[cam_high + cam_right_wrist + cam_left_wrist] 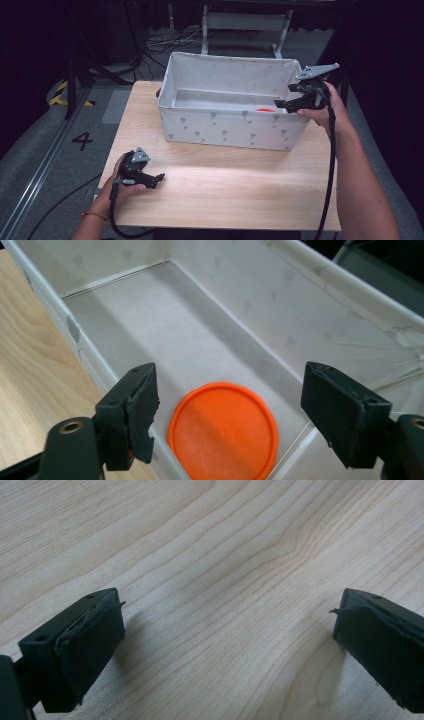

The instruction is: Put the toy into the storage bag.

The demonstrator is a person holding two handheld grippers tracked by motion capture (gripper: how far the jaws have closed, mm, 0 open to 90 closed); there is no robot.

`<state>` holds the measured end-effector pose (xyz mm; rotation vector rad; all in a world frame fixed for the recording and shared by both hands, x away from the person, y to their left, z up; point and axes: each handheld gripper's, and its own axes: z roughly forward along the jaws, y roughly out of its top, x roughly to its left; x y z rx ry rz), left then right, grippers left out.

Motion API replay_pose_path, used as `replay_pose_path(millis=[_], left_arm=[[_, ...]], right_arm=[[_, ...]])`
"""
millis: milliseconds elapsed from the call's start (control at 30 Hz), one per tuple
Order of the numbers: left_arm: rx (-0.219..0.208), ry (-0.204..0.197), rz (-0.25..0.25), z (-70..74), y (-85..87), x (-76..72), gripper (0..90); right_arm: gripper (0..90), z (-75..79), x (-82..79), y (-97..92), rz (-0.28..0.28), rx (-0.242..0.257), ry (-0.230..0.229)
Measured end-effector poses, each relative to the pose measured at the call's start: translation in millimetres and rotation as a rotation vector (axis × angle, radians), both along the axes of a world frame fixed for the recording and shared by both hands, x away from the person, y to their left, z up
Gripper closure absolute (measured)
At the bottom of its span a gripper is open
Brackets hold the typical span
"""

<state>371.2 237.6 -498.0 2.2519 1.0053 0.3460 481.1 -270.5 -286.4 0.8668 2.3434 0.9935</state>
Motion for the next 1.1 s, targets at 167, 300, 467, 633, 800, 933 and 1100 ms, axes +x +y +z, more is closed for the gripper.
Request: replay_pose_path(millis=[167,300,467,633,800,933,1100], left_arm=[[0.0,0.0,0.0,0.0,0.0,0.0,0.4],[-0.001,0.001,0.0,0.0,0.0,0.0,0.4],[0.001,0.001,0.0,0.1,0.0,0.0,0.4],[-0.001,0.001,0.001,0.0,0.0,0.0,0.4],[0.0,0.001,0.0,0.0,0.0,0.0,0.5],[0.0,0.0,0.0,0.0,0.0,0.0,0.4],[-0.001,0.0,0.001,0.0,-0.1,-0.1,0.4]], right_arm=[[20.4,3.6,-14.2,-3.1,-0.043,-0.005,-0.05],[18.3,4.9,-24.8,-4.5,-0.067,-0.014,-0.083],[17.8,6.6,-38.9,-8.0,-0.094,0.002,-0.114],[17.8,4.9,-50.4,-13.8,-0.093,0.008,-0.112],[18.2,2.5,-64.3,-20.8,-0.104,0.007,-0.128],[18.1,-0.5,-77.7,-25.0,-0.106,0.009,-0.145],[18.1,-10.4,-93.0,-29.7,-0.104,-0.007,-0.149]])
